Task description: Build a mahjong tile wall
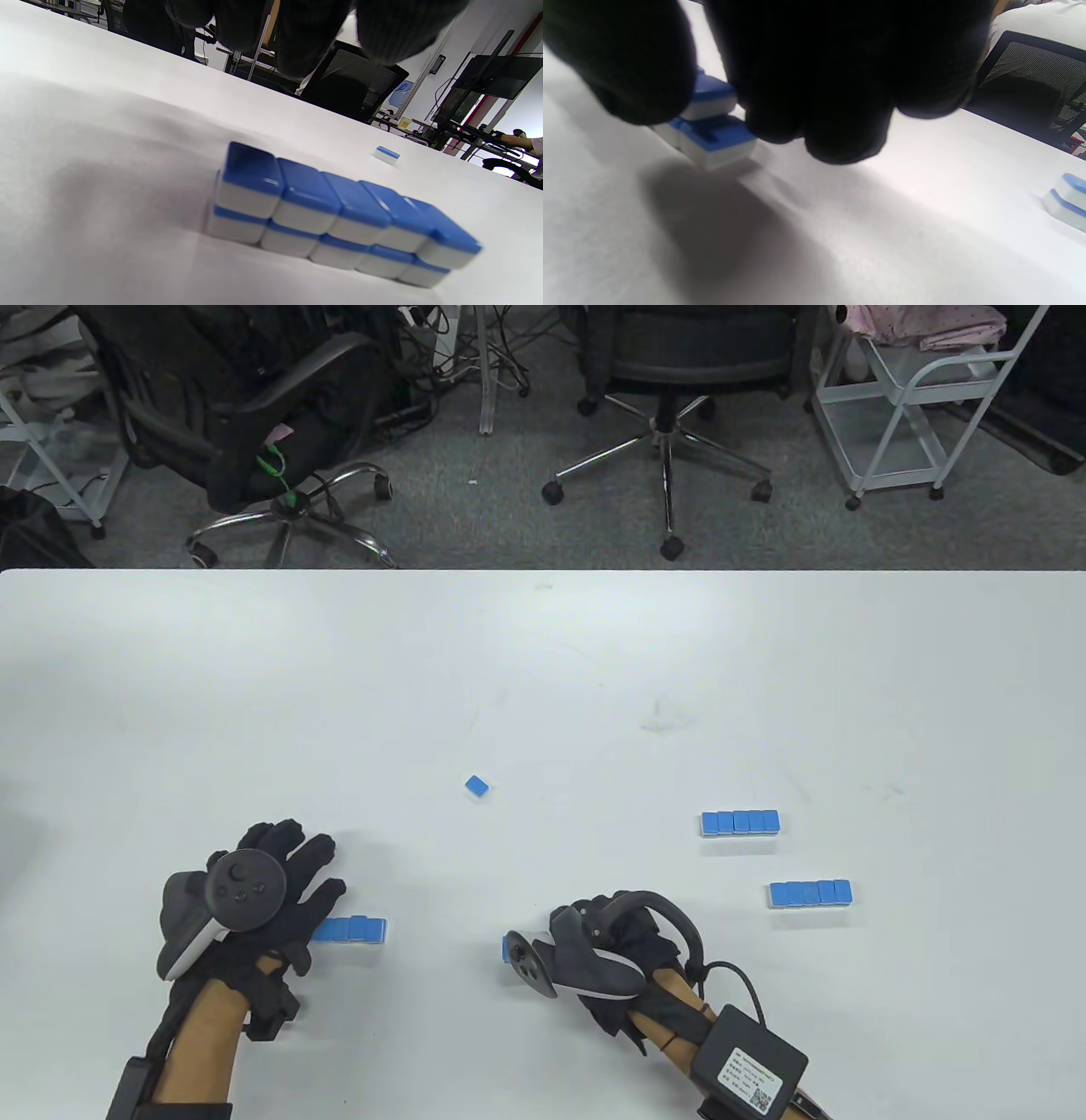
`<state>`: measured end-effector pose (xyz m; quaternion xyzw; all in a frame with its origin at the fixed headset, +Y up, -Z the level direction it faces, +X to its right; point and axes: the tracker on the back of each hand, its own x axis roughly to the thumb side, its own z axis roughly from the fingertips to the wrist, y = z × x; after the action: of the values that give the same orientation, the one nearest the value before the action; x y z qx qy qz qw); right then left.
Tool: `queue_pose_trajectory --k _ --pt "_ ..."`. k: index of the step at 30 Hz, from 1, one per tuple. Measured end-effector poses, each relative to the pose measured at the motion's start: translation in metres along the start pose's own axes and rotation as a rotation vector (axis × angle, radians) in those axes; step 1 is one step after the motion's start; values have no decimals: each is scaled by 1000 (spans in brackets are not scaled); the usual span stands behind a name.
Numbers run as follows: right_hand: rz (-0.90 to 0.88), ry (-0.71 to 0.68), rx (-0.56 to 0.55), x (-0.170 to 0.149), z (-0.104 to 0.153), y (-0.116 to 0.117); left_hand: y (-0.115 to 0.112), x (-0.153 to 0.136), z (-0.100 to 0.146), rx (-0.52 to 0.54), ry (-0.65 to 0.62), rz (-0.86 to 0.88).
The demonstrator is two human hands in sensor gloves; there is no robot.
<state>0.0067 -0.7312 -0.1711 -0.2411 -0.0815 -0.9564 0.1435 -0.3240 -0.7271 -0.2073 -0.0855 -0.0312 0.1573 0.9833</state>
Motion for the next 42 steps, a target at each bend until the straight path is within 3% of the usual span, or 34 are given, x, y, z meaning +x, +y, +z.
queue_pose_trajectory --k 12,18,23,26,30,33,35,39,40,42 --pt "-14 5 -17 1 1 0 0 0 1 0 -2 2" --pt "-132 72 -82 -23 0 -22 0 0 0 3 -3 3" --pt "-36 154 -76 -29 -35 -40 0 2 0 4 -13 4" --pt "22 204 -27 -25 -68 -52 1 2 0 9 -14 5" --pt "9 269 -39 -16 -118 -62 1 2 0 8 -11 10" --pt "-58 316 33 -5 -152 -53 1 2 -1 9 -16 12" --pt "-55 341 137 4 -174 -39 1 2 -2 9 -19 11" --pt "-32 381 203 9 -190 -22 1 2 -2 10 -21 14" --pt "-92 398 135 6 -187 -24 1 2 -2 10 -21 15" --pt "-137 383 123 -2 -181 -27 1 2 -2 9 -21 14"
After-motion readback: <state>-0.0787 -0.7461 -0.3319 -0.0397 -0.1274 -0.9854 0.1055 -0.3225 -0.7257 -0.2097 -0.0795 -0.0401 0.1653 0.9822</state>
